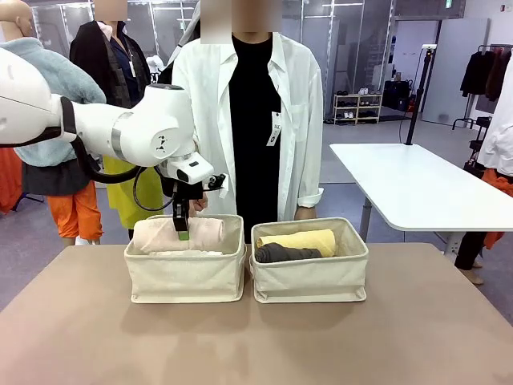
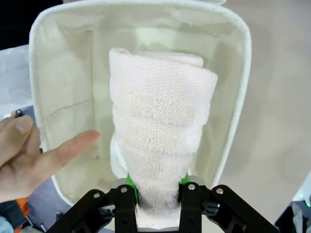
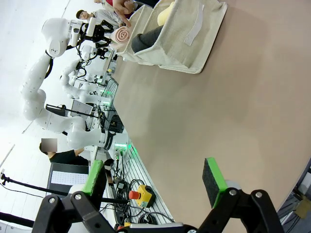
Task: Divide the towels into two baskets.
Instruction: Pick up one hotel-folded towel from the bottom of the table and place it in the Fabric basket indicated by the person.
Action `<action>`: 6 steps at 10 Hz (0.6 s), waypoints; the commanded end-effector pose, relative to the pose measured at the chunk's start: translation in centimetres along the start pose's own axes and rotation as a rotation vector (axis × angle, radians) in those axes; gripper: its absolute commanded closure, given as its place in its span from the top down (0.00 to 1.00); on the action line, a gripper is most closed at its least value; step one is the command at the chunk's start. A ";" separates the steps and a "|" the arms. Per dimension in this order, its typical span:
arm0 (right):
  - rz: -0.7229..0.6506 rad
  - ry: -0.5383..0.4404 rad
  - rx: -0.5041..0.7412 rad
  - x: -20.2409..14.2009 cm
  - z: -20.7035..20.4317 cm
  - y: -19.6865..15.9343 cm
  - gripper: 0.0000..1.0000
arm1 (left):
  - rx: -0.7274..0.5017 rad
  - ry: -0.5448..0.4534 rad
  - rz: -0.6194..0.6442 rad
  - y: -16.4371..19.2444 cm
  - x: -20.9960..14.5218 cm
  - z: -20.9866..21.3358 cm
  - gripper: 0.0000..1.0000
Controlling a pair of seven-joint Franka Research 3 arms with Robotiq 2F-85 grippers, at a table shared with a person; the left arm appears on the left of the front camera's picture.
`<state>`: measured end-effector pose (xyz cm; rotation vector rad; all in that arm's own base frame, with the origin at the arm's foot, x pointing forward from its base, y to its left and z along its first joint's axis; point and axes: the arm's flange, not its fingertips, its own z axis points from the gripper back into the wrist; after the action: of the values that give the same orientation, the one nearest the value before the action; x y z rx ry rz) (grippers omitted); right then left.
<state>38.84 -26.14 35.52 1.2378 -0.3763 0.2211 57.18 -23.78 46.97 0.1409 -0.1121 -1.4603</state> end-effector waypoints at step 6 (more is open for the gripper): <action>-0.006 0.009 -0.012 -0.4 -0.2 0.5 1.00 | 0.011 0.014 -0.006 0.7 -0.1 0.6 1.00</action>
<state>38.84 -26.14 35.51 1.2378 -0.3763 0.2210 58.00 -23.85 47.30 0.1404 -0.1234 -1.4572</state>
